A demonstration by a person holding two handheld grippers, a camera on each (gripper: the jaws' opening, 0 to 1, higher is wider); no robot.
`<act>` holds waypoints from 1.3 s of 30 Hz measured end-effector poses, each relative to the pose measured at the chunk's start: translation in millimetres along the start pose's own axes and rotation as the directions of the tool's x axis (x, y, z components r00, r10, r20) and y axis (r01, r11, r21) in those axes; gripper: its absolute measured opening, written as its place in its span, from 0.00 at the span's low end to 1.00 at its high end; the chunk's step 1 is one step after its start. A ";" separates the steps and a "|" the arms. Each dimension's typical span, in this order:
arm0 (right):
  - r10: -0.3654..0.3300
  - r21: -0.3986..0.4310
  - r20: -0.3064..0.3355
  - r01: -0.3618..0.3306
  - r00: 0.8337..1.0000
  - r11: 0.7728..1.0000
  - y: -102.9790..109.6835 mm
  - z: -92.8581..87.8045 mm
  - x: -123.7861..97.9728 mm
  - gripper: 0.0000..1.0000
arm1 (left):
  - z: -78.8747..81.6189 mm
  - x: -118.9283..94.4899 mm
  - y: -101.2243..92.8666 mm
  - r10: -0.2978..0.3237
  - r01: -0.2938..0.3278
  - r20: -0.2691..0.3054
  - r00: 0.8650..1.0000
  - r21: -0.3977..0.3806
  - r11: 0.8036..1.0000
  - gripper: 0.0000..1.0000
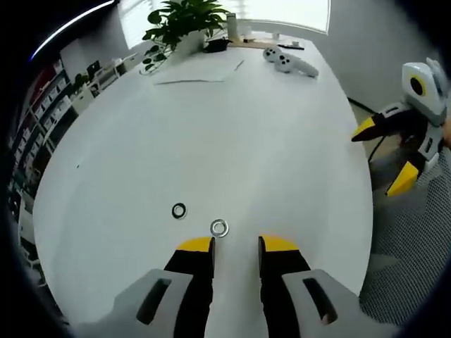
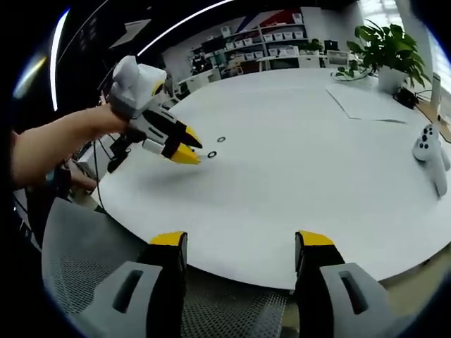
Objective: Place the washer onto the threaded stud by aligning its center hole with the stud, sliding it down to the base, and recovering from edge contact or off-axis alignment until the washer reaches the visible bottom stop.
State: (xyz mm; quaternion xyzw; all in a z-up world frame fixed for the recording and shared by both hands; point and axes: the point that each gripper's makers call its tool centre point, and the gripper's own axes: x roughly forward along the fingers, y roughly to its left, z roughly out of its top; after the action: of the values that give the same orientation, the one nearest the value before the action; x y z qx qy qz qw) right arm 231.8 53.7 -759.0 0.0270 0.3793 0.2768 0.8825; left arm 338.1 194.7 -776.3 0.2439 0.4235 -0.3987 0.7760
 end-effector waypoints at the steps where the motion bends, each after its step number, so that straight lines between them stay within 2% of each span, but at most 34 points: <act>1: 0.000 -0.001 0.003 0.000 1.000 1.000 -0.1 0.6 0.1 0.64 | 0.4 1.1 0.1 -0.002 0.002 0.000 1.000 -0.008 1.000 0.22; 6: 0.001 0.001 0.005 -0.001 1.000 1.000 0.2 0.8 0.1 0.64 | -1.9 6.4 -2.1 -0.005 0.005 -0.015 1.000 -0.003 1.000 0.22; 11: -0.009 0.008 0.022 0.009 1.000 1.000 -1.2 3.2 -1.2 0.64 | -1.5 10.0 3.7 -0.003 0.003 -0.024 1.000 -0.013 1.000 0.22; 14: -0.004 0.000 0.010 0.004 1.000 1.000 -0.2 1.5 -0.7 0.64 | -1.3 13.3 5.1 -0.004 0.003 -0.029 1.000 -0.019 1.000 0.22; 16: -0.001 0.003 0.011 0.001 1.000 1.000 0.2 1.5 -0.6 0.64 | -2.9 15.1 8.1 0.011 -0.011 -0.048 0.999 0.004 1.000 0.22; 20: -0.001 0.003 0.018 0.001 1.000 1.000 -0.3 2.5 -0.5 0.64 | 2.3 17.5 9.3 0.012 -0.011 -0.046 0.999 0.004 1.000 0.21; 22: 0.001 -0.002 0.015 -0.001 1.000 1.000 0.3 2.4 -0.4 0.64 | 0.9 18.8 10.1 0.022 -0.019 -0.065 0.998 0.037 0.999 0.21; 28: 0.005 -0.001 0.020 -0.005 1.000 1.000 1.2 3.4 -0.4 0.64 | 2.3 19.8 5.1 0.002 0.001 -0.071 0.998 0.045 0.999 0.15; 32: 0.007 -0.002 0.021 -0.007 1.000 1.000 1.3 3.6 -0.1 0.64 | 2.2 20.6 0.9 -0.026 0.027 -0.077 0.997 0.024 0.999 0.10; 34: 0.007 -0.001 0.022 -0.007 1.000 1.000 1.2 3.8 -0.1 0.64 | 2.6 20.7 -0.2 -0.024 0.027 -0.078 0.997 0.047 0.999 0.10; 39: 0.007 0.000 0.022 -0.007 1.000 1.000 1.3 3.8 -0.3 0.64 | 2.0 21.6 1.0 -0.024 0.028 -0.081 0.996 0.052 0.998 0.10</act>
State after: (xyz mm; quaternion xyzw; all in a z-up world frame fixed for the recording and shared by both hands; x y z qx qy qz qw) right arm 233.7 55.3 -755.8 0.0313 0.3693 0.2795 0.8857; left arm 346.8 185.0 -793.7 0.2746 0.4467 -0.4095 0.7465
